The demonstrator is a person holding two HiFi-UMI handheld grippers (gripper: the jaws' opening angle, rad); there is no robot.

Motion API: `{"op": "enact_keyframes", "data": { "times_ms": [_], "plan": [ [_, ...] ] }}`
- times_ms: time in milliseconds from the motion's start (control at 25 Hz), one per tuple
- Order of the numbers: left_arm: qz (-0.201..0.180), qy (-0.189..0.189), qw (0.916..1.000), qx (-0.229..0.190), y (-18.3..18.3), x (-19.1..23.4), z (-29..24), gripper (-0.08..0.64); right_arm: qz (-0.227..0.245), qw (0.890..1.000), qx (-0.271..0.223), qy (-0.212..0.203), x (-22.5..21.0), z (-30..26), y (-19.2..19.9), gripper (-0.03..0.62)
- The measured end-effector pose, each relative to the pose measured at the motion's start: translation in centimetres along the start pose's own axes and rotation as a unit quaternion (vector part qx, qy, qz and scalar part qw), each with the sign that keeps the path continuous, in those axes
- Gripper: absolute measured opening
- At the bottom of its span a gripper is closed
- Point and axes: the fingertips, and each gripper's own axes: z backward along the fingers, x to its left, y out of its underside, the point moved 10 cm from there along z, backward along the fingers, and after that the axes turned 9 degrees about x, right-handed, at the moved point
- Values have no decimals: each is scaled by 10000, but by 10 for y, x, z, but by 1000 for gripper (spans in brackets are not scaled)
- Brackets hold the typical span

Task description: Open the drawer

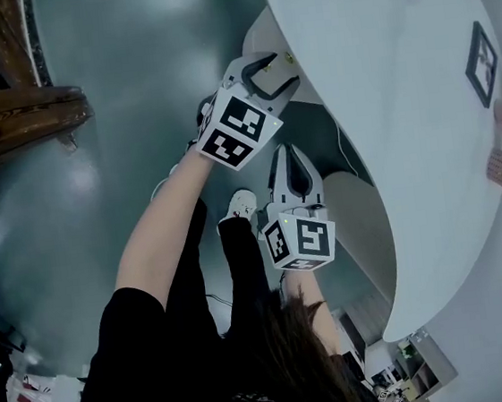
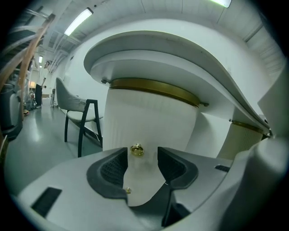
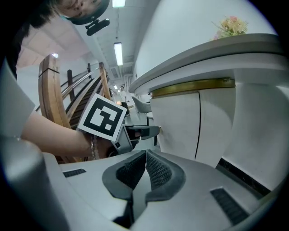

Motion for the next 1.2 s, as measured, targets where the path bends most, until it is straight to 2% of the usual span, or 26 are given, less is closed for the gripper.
{"op": "enact_keyframes", "data": {
  "times_ms": [360,560,680,840,1040,1200],
  "plan": [
    [-533,-28,9984,186,-12,9,-24,201,71,9998,158,-84,-2,-7,5,26],
    [-476,-48,9988,135,-13,13,-34,201,8,9996,196,-222,-5,-10,6,26],
    [-412,94,9991,55,-10,13,-35,183,45,9991,267,-317,-5,-11,9,26],
    [-623,261,9977,90,-10,15,-36,155,76,9990,326,-306,-5,-12,12,26],
    [-676,440,9965,203,-12,22,-36,120,55,9987,400,-303,-4,-15,16,26],
    [-673,416,9966,219,-13,22,-36,118,23,9987,402,-322,0,-16,17,26]
  ]
}}
